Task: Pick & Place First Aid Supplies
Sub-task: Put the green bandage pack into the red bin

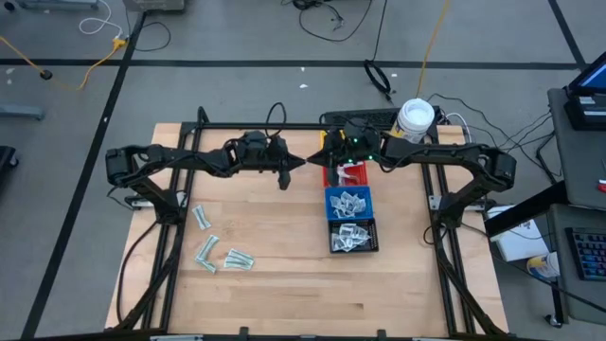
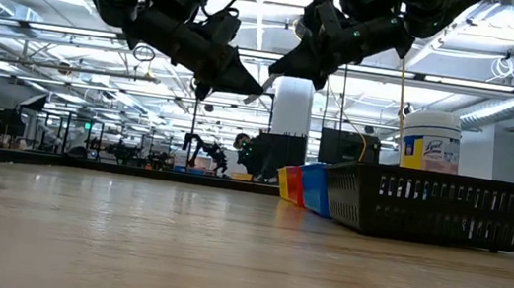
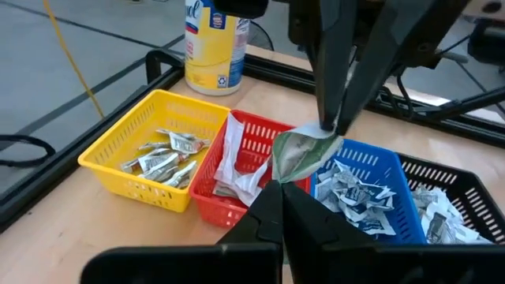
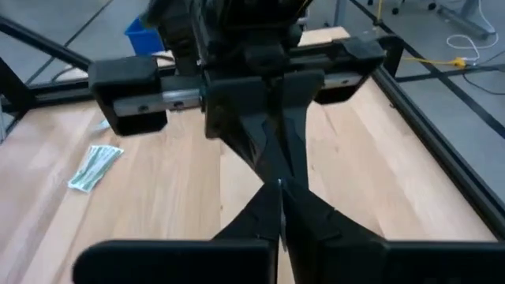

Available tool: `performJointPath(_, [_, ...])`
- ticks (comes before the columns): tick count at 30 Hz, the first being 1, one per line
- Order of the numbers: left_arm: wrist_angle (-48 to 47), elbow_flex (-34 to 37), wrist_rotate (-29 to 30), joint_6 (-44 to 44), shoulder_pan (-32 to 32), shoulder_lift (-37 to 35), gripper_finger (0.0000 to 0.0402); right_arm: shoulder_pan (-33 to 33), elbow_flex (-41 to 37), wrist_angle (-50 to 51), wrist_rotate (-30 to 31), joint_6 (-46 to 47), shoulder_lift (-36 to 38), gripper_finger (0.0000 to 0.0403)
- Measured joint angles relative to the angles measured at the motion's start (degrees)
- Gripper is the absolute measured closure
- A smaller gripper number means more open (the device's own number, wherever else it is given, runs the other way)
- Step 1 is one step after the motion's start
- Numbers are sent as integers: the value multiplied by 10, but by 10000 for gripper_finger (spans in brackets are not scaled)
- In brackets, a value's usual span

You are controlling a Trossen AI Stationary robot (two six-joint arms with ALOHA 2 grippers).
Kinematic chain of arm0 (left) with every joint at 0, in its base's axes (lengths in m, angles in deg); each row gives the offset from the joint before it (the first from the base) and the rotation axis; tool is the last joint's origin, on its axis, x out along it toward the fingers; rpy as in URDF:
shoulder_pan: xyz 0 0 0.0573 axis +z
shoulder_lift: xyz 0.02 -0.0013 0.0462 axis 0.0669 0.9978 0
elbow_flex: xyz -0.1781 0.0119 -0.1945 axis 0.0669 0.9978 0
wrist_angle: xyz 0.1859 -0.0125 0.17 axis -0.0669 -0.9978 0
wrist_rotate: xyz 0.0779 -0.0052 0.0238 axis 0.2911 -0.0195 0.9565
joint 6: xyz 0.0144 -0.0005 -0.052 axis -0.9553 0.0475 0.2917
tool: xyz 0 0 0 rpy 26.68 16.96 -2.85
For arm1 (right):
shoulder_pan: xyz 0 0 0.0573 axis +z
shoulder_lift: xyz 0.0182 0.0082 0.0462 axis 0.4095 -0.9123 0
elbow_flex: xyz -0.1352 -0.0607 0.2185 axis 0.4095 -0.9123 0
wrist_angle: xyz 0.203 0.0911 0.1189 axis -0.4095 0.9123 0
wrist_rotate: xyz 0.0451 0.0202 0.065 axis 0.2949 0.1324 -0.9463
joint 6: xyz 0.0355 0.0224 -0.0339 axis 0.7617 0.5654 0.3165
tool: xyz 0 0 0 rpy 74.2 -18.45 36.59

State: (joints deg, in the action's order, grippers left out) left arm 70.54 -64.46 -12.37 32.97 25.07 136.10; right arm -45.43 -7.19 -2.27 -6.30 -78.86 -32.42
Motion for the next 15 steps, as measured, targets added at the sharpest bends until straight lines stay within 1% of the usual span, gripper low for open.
performJointPath(3, [-1, 0, 3, 21, 0, 0, 395, -5, 0, 28, 0, -24, 0, 401])
performJointPath(5, [-11, 0, -7, 28, 0, 0, 380, -15, 0, 63, 0, -48, 0, 402])
performJointPath(9, [-76, 0, -44, 28, 1, -1, 329, -46, 0, 149, 15, -107, 0, 402])
performJointPath(12, [-125, 0, -50, 30, 0, -1, 291, -65, 0, 214, 33, -166, 0, 402])
performJointPath(15, [-153, 0, -50, 30, 1, -1, 262, -79, 0, 254, 32, -213, -7, 402])
